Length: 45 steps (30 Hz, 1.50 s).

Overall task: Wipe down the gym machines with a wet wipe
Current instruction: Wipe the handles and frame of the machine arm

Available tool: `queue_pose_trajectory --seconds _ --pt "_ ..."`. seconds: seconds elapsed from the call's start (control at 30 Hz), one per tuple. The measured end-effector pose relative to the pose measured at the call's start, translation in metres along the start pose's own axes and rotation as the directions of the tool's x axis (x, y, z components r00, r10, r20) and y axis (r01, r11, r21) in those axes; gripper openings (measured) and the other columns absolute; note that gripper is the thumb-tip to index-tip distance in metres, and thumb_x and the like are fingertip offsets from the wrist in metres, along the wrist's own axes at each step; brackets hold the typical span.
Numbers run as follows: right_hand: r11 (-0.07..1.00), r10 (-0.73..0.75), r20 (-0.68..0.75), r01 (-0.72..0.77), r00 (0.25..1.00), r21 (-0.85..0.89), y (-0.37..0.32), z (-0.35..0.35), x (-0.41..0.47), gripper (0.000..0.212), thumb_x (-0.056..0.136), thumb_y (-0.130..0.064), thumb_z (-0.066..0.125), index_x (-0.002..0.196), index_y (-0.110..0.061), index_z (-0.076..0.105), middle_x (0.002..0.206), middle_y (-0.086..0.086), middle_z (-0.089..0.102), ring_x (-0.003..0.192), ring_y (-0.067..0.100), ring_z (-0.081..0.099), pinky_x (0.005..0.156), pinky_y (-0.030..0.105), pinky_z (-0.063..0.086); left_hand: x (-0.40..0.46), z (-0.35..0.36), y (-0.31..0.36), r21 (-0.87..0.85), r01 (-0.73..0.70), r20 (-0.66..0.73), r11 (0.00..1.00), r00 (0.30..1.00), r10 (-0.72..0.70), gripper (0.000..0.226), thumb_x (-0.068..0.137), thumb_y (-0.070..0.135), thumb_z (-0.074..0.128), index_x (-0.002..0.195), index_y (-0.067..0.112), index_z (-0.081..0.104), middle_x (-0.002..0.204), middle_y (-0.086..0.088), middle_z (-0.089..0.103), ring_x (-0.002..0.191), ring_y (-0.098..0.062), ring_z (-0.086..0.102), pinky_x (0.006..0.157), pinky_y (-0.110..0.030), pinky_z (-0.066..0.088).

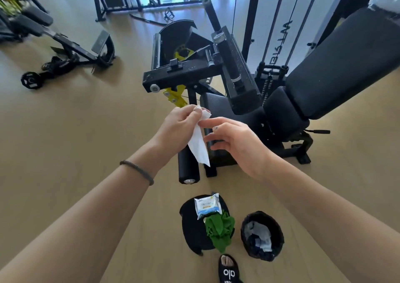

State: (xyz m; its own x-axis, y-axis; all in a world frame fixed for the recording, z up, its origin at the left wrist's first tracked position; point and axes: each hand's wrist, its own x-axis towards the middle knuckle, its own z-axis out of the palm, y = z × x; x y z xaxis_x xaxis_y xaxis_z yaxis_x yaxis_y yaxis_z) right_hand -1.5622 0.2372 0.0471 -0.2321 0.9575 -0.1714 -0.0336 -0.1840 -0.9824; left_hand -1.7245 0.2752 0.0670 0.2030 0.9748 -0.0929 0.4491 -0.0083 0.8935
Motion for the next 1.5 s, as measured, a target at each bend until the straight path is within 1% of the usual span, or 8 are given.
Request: queue_pose_trajectory --seconds 0.13,0.3,0.53,0.67,0.87,1.13,1.3,1.5 --pt "1.0 -0.024 0.0 0.024 1.0 -0.013 -0.007 -0.008 0.017 0.04 0.1 -0.009 0.045 0.127 -0.022 0.071 0.114 -0.001 0.073 0.096 0.02 0.068 0.086 0.031 0.054 0.017 -0.005 0.005 -0.038 -0.02 0.006 0.999 1.0 0.02 0.031 0.108 0.027 0.042 0.111 0.013 0.07 0.103 -0.015 0.066 0.094 -0.032 0.062 0.083 -0.034 0.058" --pt "0.998 -0.015 -0.159 0.024 0.987 0.053 -0.014 -0.013 0.042 0.036 0.091 -0.015 0.052 0.117 -0.017 0.075 0.115 0.012 0.072 0.088 0.019 0.068 0.074 0.028 0.052 0.046 -0.018 0.005 -0.026 -0.036 -0.024 0.999 0.999 0.035 0.027 0.106 0.021 0.047 0.102 0.014 0.073 0.101 -0.015 0.07 0.099 -0.036 0.066 0.093 -0.052 0.056" --pt "0.97 0.031 -0.364 0.06 0.931 0.234 -0.019 0.0 0.094 0.03 0.099 -0.011 0.047 0.108 0.0 0.074 0.098 0.014 0.069 0.072 0.017 0.062 0.066 0.03 0.046 0.107 -0.048 -0.005 -0.153 0.03 0.134 0.988 0.991 -0.01 0.008 0.089 0.018 0.062 0.096 0.016 0.066 0.105 -0.017 0.071 0.103 -0.035 0.068 0.096 -0.052 0.055" --pt "0.938 0.073 -0.462 0.096 0.884 0.332 -0.022 0.015 0.117 0.031 0.1 -0.01 0.044 0.106 0.001 0.073 0.091 0.013 0.073 0.079 0.02 0.068 0.076 0.03 0.054 0.144 -0.065 -0.019 -0.129 0.039 0.293 0.991 0.956 0.001 0.026 0.083 0.024 0.071 0.093 0.005 0.057 0.097 -0.018 0.065 0.097 -0.035 0.069 0.093 -0.05 0.058" --pt "0.922 0.06 -0.612 0.192 0.789 0.337 -0.034 0.028 0.136 0.029 0.101 -0.008 0.046 0.097 0.001 0.073 0.093 0.014 0.075 0.085 0.024 0.071 0.083 0.03 0.059 0.176 -0.074 -0.017 -0.272 0.064 0.404 0.96 0.913 0.054 0.02 0.093 0.002 0.061 0.085 0.011 0.045 0.087 -0.008 0.063 0.075 -0.013 0.071 0.071 -0.024 0.058" --pt "0.956 0.0 -0.727 0.212 0.687 0.201 -0.045 0.01 0.121 0.031 0.098 -0.019 0.052 0.086 -0.016 0.081 0.102 0.009 0.076 0.086 0.019 0.067 0.085 0.032 0.054 0.186 -0.065 -0.004 -0.237 -0.027 0.408 0.971 0.904 0.124 0.018 0.087 -0.002 0.064 0.092 0.011 0.052 0.076 0.0 0.053 0.073 -0.016 0.056 0.079 -0.033 0.06" --pt "0.987 -0.069 -0.761 0.153 0.645 0.04 -0.042 -0.002 0.116 0.029 0.098 -0.024 0.053 0.101 -0.021 0.081 0.105 -0.005 0.076 0.092 -0.004 0.068 0.08 0.012 0.05 0.193 -0.051 0.0 -0.125 -0.197 0.27 0.973 0.937 0.224 0.014 0.096 0.021 0.063 0.107 0.017 0.056 0.085 0.0 0.059 0.069 -0.012 0.059 0.069 -0.034 0.054" --pt "0.981 -0.062 -0.746 0.179 0.663 0.077 -0.039 -0.013 0.142 0.029 0.094 -0.031 0.051 0.111 -0.028 0.075 0.119 -0.003 0.073 0.109 0.018 0.07 0.104 0.042 0.052 0.222 -0.044 0.012 -0.138 -0.14 0.297 0.981 0.939 0.176 0.015 0.096 0.027 0.065 0.105 0.018 0.058 0.075 0.002 0.064 0.065 -0.01 0.059 0.058 -0.032 0.052"
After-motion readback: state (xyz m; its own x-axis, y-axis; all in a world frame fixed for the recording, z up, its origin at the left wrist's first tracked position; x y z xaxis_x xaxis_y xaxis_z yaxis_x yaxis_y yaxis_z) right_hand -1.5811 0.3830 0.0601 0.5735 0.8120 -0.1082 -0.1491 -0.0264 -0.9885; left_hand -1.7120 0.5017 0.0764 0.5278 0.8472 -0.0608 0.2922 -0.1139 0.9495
